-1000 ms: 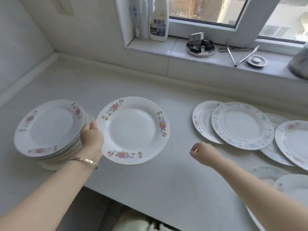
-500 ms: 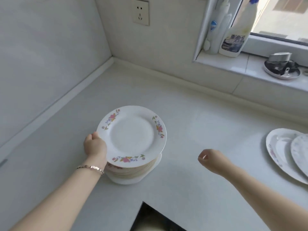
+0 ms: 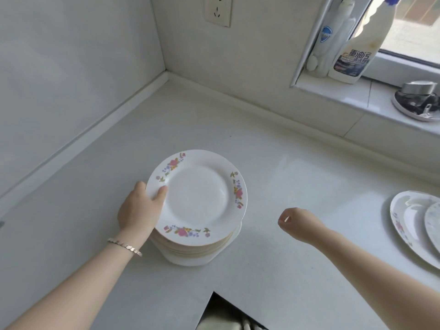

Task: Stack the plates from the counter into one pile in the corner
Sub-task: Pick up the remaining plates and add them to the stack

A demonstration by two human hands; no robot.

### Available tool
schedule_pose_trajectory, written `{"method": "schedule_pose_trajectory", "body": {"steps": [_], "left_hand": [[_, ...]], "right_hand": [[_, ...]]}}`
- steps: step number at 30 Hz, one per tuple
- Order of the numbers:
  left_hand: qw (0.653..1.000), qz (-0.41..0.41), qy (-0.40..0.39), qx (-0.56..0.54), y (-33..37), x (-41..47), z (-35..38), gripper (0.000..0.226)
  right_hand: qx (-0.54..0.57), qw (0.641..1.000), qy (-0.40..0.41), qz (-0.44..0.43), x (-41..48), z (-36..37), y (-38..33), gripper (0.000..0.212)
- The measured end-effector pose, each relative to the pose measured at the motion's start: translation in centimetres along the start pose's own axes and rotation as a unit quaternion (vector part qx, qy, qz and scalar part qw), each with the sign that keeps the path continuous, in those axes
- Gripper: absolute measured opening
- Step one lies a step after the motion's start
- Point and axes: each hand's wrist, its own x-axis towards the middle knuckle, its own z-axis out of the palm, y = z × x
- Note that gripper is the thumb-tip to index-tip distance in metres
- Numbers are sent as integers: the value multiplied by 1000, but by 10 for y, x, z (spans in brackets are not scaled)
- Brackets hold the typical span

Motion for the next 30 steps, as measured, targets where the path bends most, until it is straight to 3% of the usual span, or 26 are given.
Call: {"method": "schedule_pose_trajectory", "body": {"steps": [5, 11, 13, 15, 18, 22, 26, 30], "left_hand": [[986, 41, -6, 163, -1, 1, -2, 55], [974, 75, 0, 216, -7, 0, -4, 47], [987, 49, -18, 154, -9, 1, 0, 46], [997, -20, -75, -16, -10, 1, 5, 49], [959, -67, -96, -260, -14, -3, 14, 46], [934, -71, -69, -343, -17, -5, 20, 39], [959, -66, -77, -265, -15, -1, 15, 31], [998, -4, -61, -14, 8, -6, 7, 61]], "right_hand": [[-13, 1000, 3, -4, 4, 0, -1, 22], [-19, 1000, -3, -15, 4, 2, -2, 23], [-22, 1000, -4, -18, 3, 4, -3, 24], [-16, 1000, -6, -20, 2, 6, -4, 23], [-16, 1000, -10, -20, 0, 9, -6, 23], [-11, 1000, -16, -16, -2, 14, -6, 23], [-9, 1000, -22, -9, -6, 18, -5, 24], [24, 999, -29, 1, -13, 20, 1, 19]]}}
